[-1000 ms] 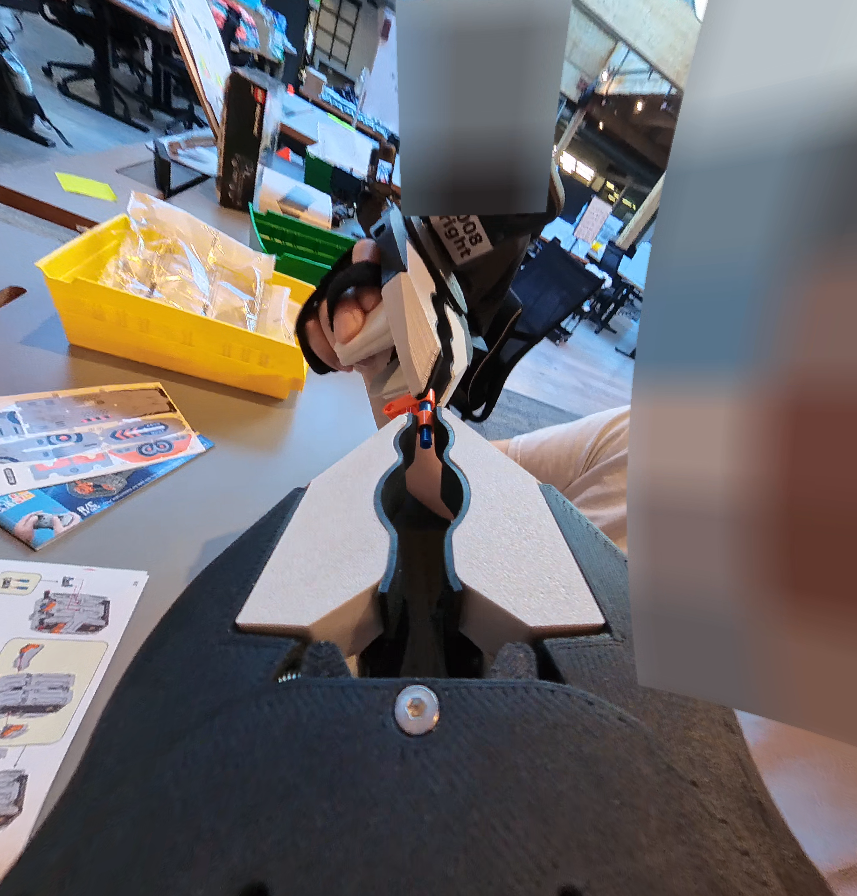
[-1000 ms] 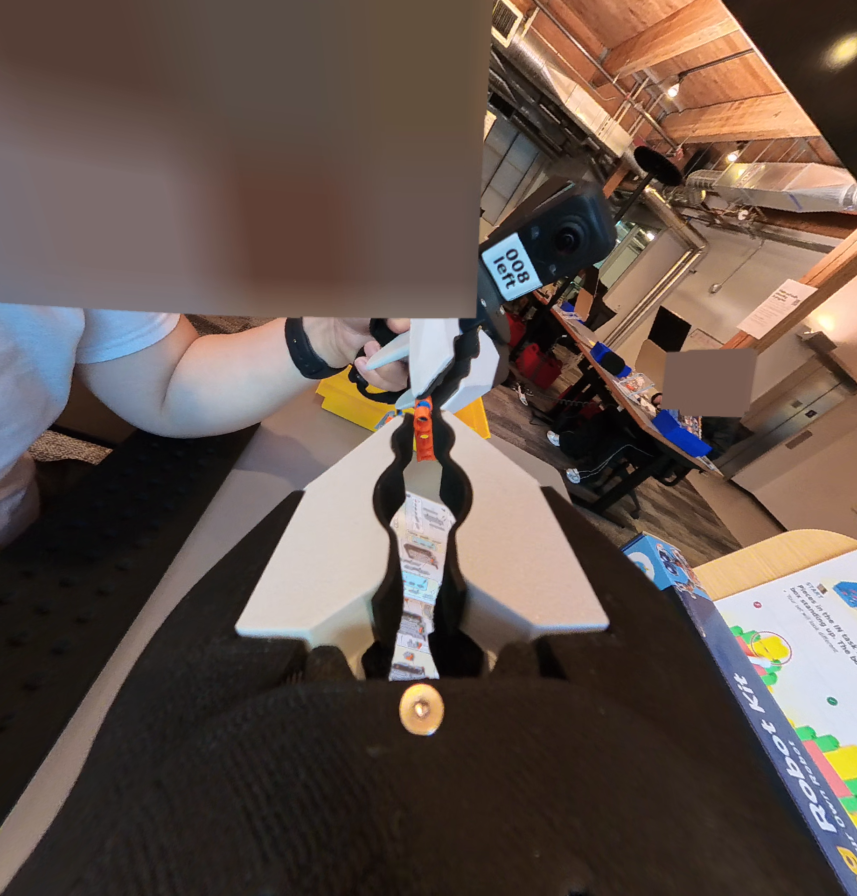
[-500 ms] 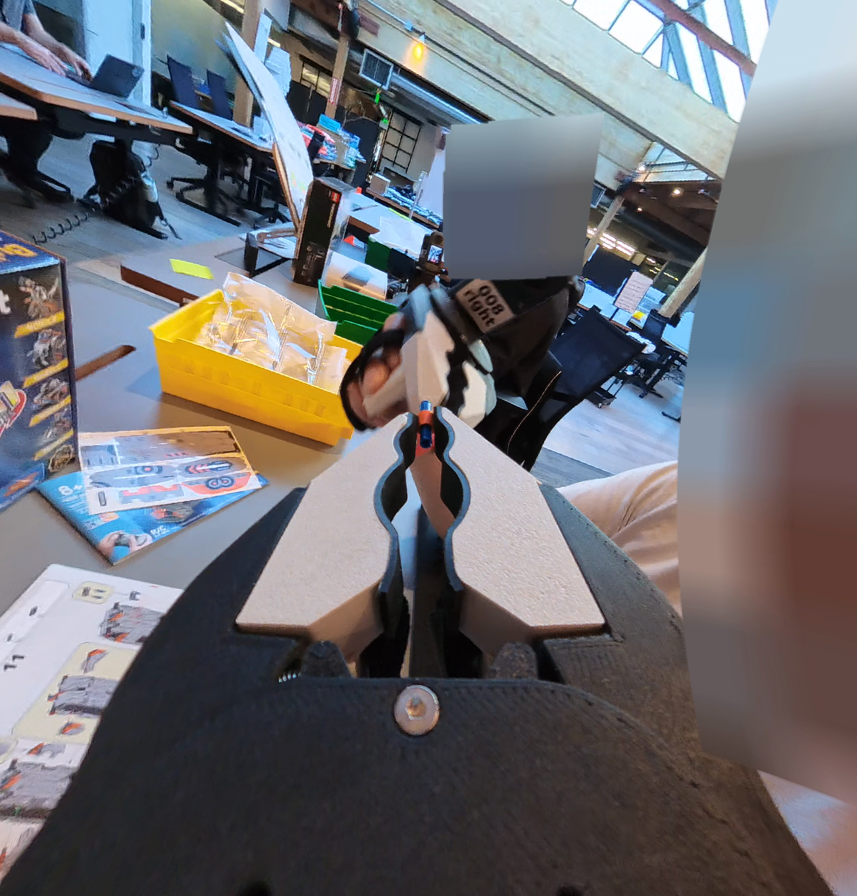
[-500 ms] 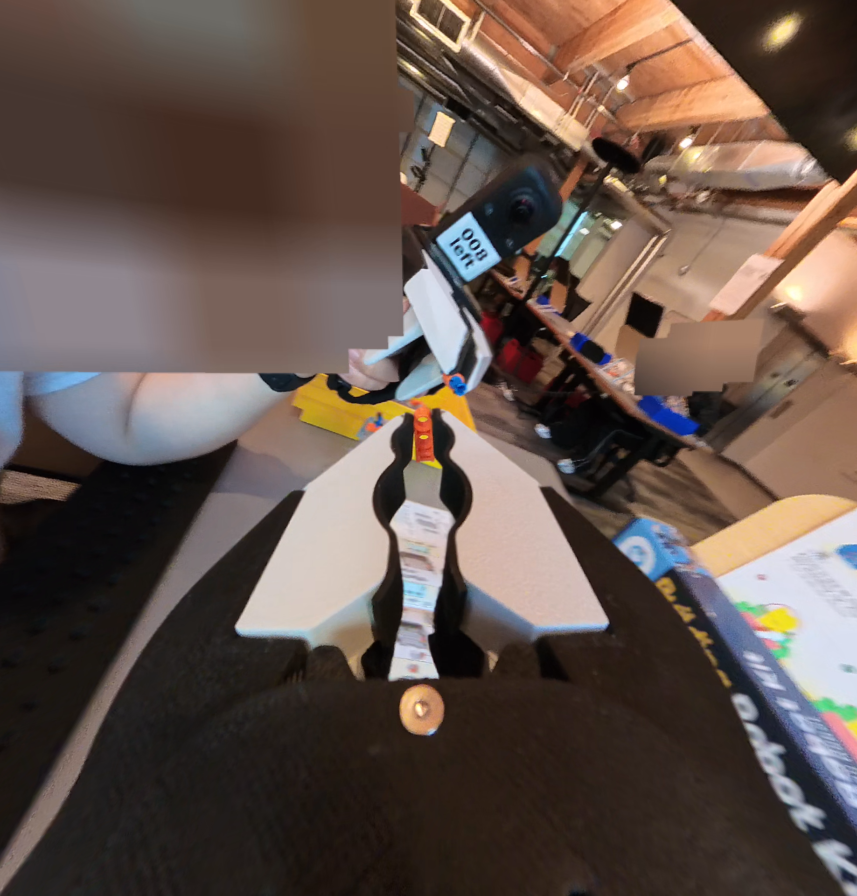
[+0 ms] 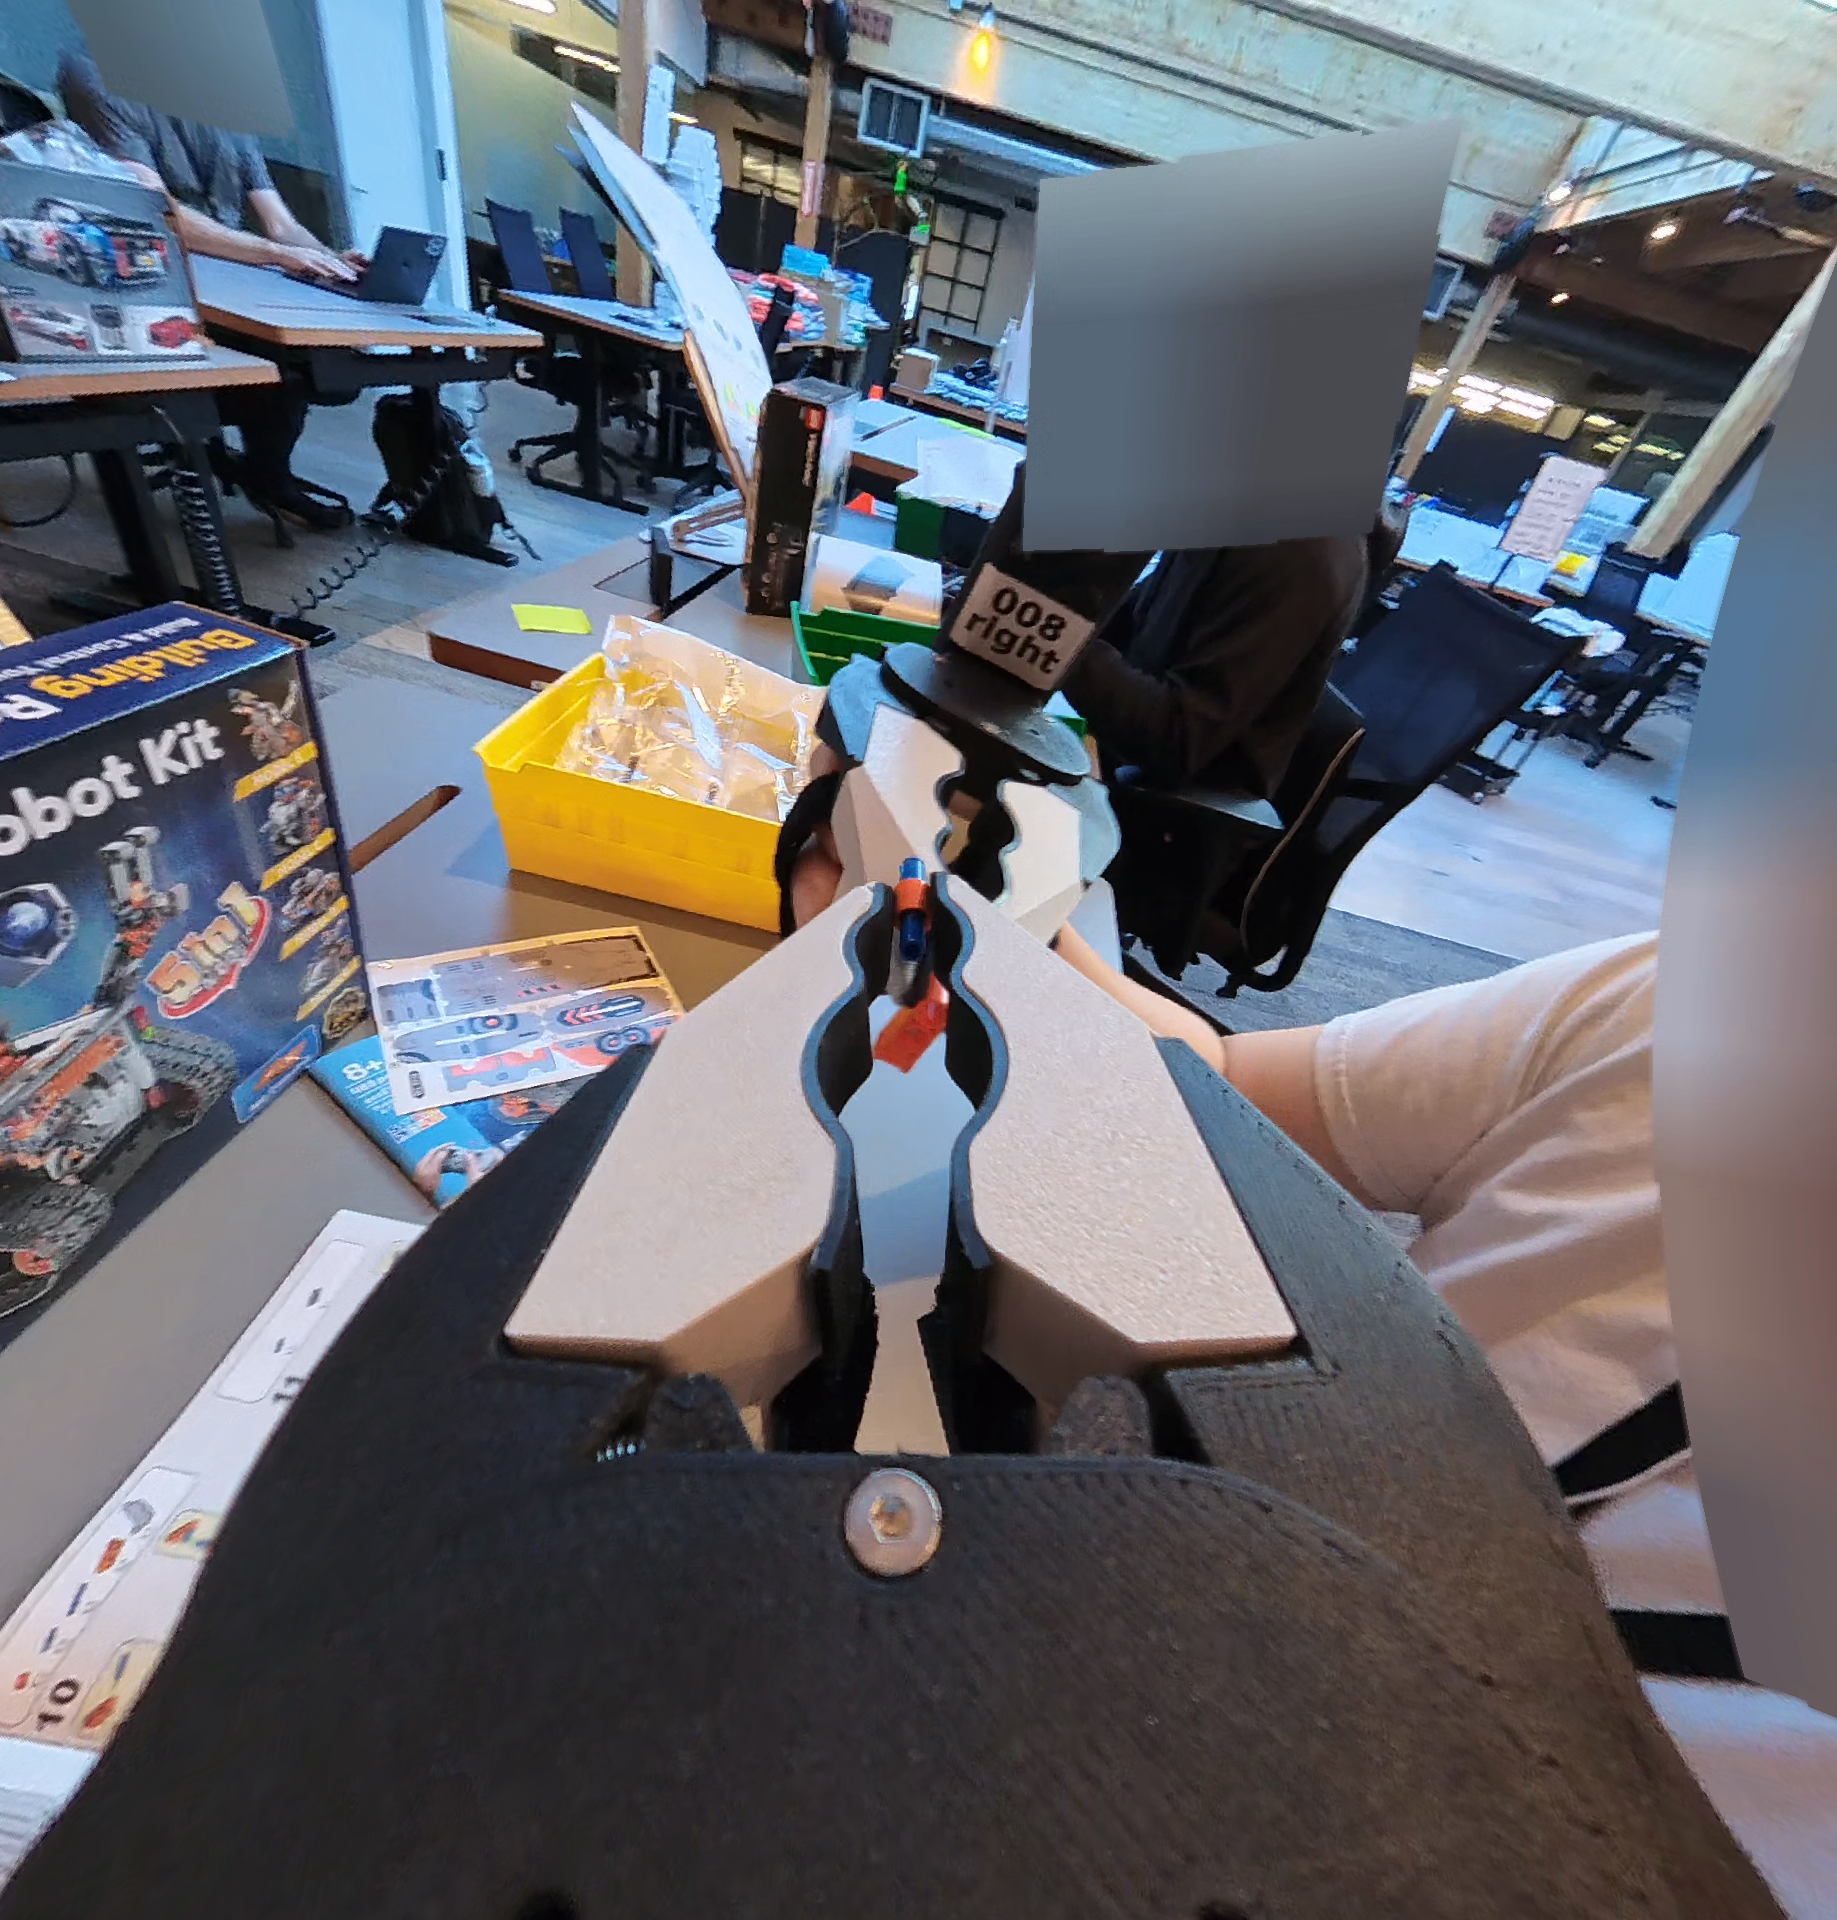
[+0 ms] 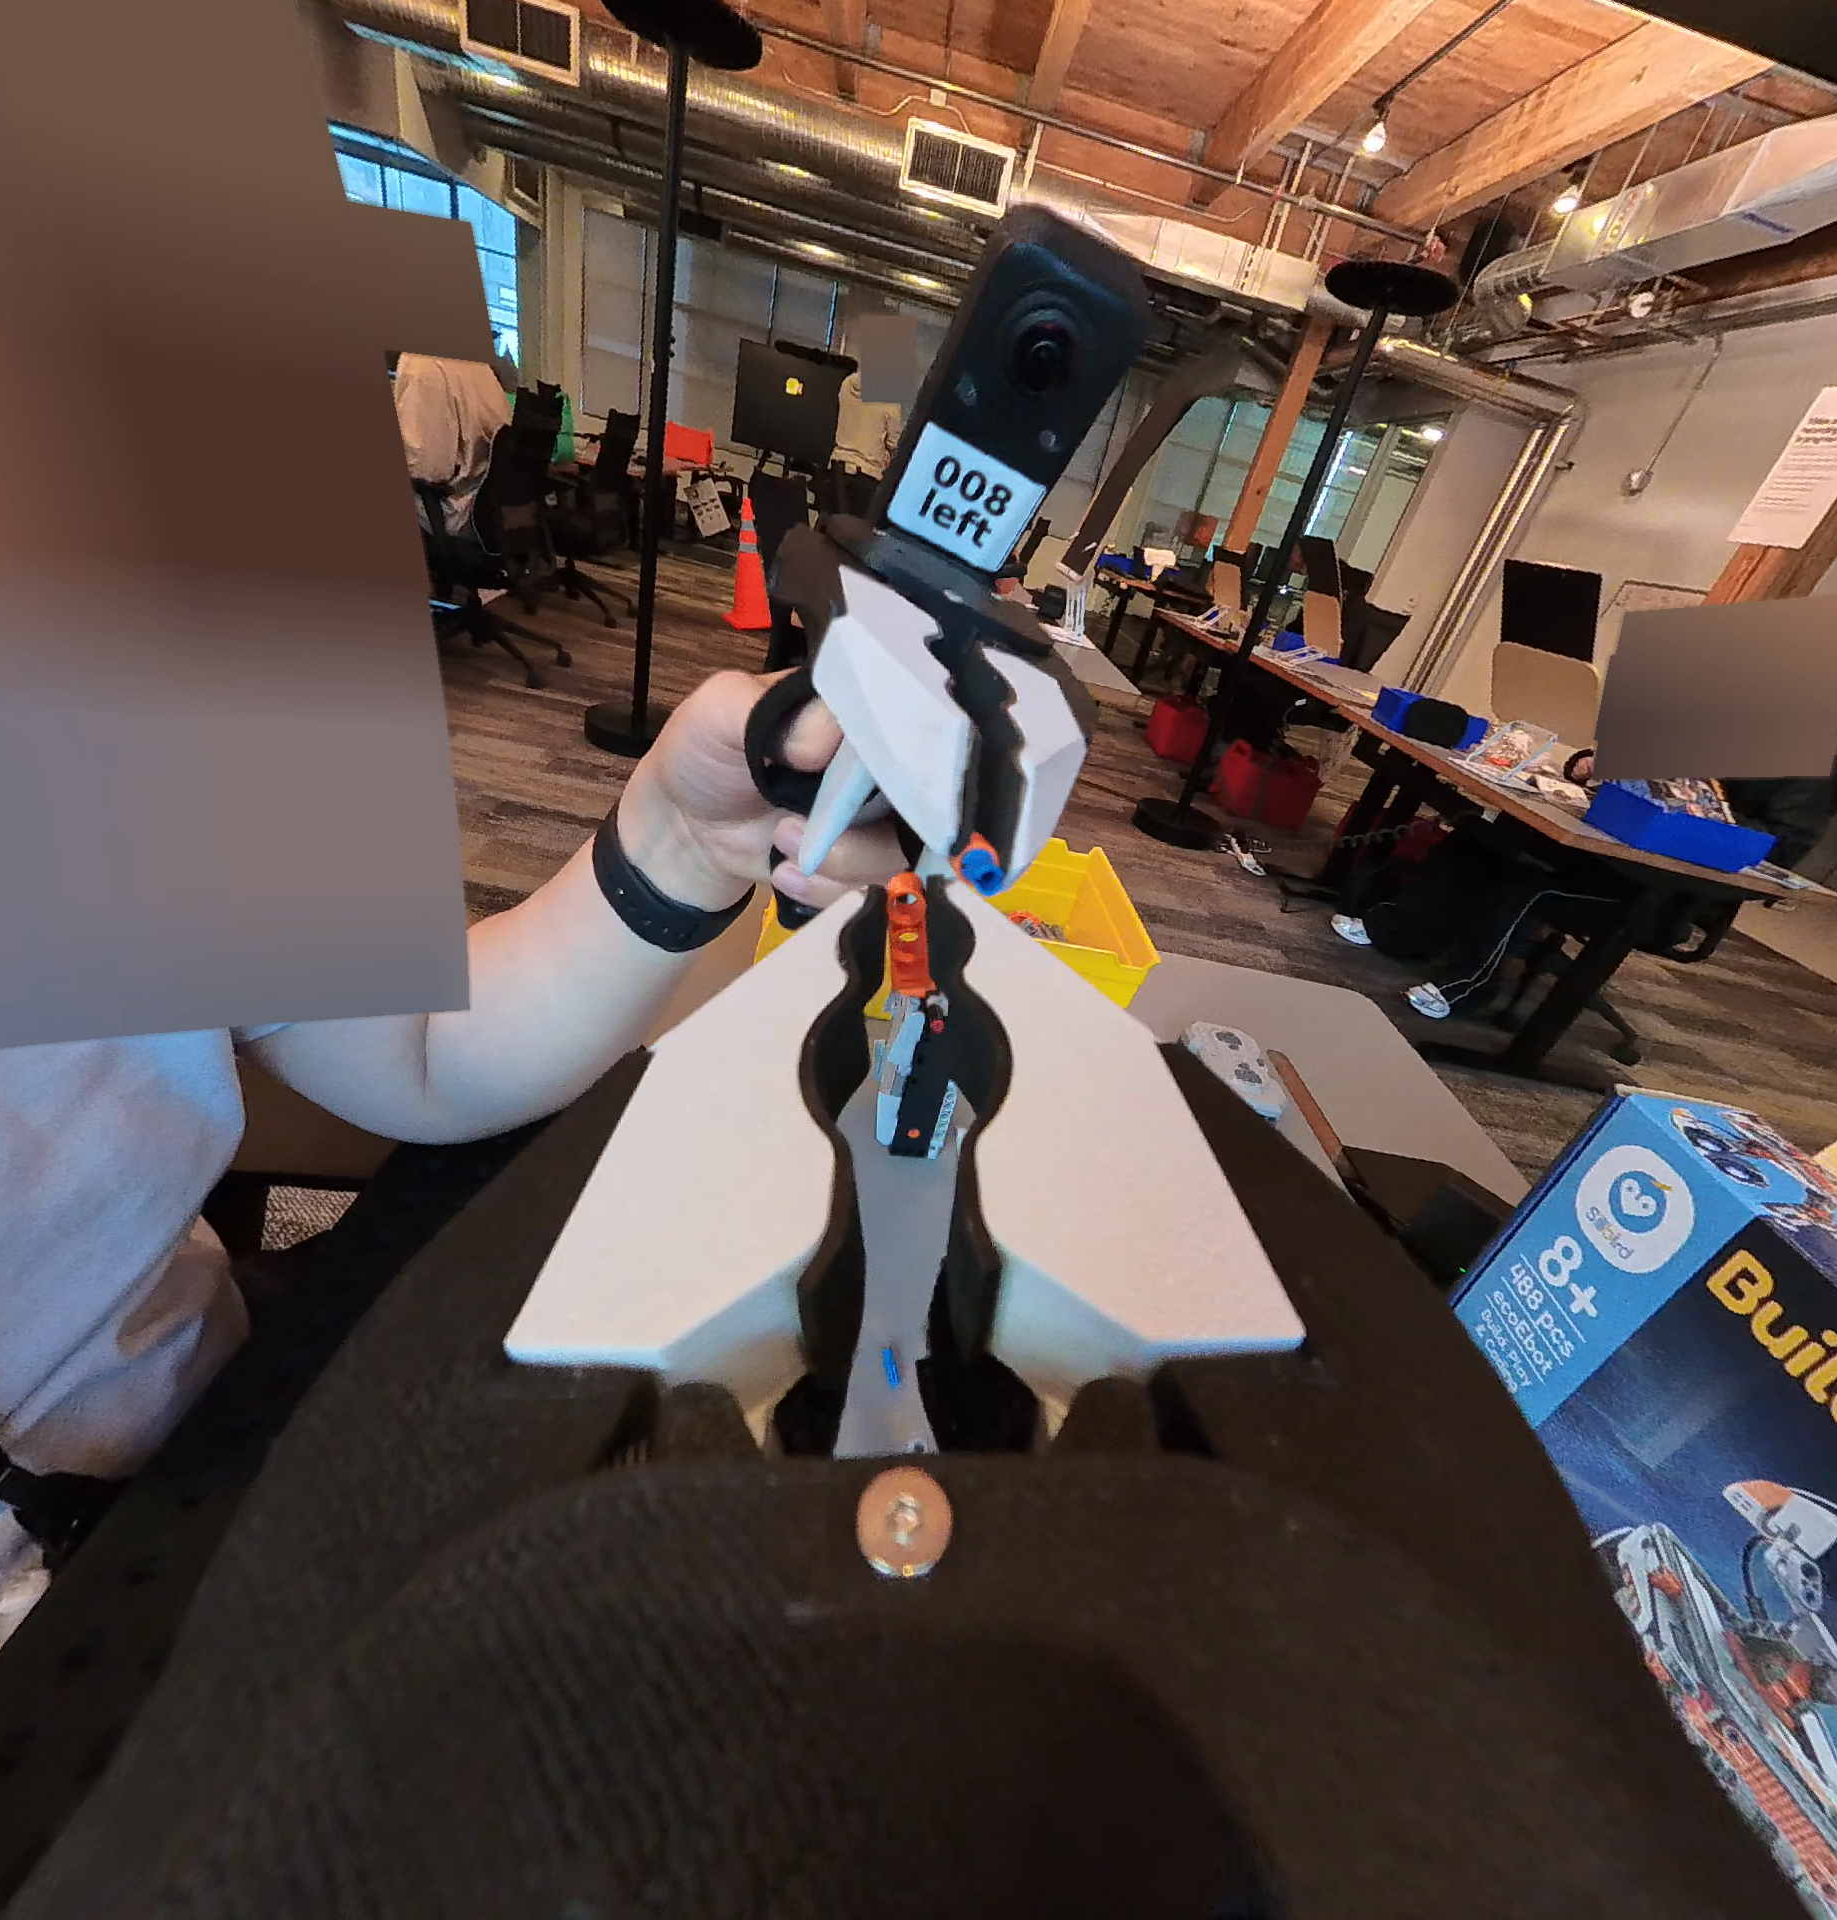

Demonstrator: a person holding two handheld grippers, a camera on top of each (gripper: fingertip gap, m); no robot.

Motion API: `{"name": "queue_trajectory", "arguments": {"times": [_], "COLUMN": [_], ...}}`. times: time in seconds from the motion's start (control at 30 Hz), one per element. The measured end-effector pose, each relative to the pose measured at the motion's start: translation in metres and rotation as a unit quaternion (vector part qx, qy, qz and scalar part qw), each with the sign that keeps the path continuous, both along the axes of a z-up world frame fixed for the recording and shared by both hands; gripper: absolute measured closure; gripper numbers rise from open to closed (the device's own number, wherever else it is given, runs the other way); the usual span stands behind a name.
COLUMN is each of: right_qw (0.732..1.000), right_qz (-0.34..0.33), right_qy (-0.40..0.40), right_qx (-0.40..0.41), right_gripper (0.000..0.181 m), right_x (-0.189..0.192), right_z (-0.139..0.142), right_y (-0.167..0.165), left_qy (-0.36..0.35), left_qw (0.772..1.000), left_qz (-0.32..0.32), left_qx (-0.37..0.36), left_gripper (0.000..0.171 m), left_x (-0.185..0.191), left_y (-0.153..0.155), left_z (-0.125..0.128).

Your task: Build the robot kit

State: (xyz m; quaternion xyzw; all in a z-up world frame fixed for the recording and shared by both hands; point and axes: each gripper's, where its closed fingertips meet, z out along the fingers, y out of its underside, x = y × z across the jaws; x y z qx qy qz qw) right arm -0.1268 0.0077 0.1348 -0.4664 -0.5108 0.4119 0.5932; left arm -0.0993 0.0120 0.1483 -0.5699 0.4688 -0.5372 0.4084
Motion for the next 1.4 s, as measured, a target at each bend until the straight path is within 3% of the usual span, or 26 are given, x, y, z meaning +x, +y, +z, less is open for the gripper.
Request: {"name": "queue_trajectory", "arguments": {"times": [0.57, 1.4], "right_qw": [0.994, 0.993], "right_qz": [-0.059, -0.07], "right_qy": [0.017, 0.032], "right_qx": [0.087, 0.092], "right_gripper": [0.175, 0.175], "right_x": [-0.001, 0.0], "right_z": [0.008, 0.012], "right_y": [0.003, 0.006], "left_qy": [-0.053, -0.06], "left_qw": [0.997, 0.997], "left_qz": [-0.037, -0.024], "left_qx": [-0.051, -0.038], "left_gripper": [0.167, 0.167], "left_x": [0.0, 0.002], "left_y": [0.001, 0.003], "left_z": [0.008, 0.009]}}
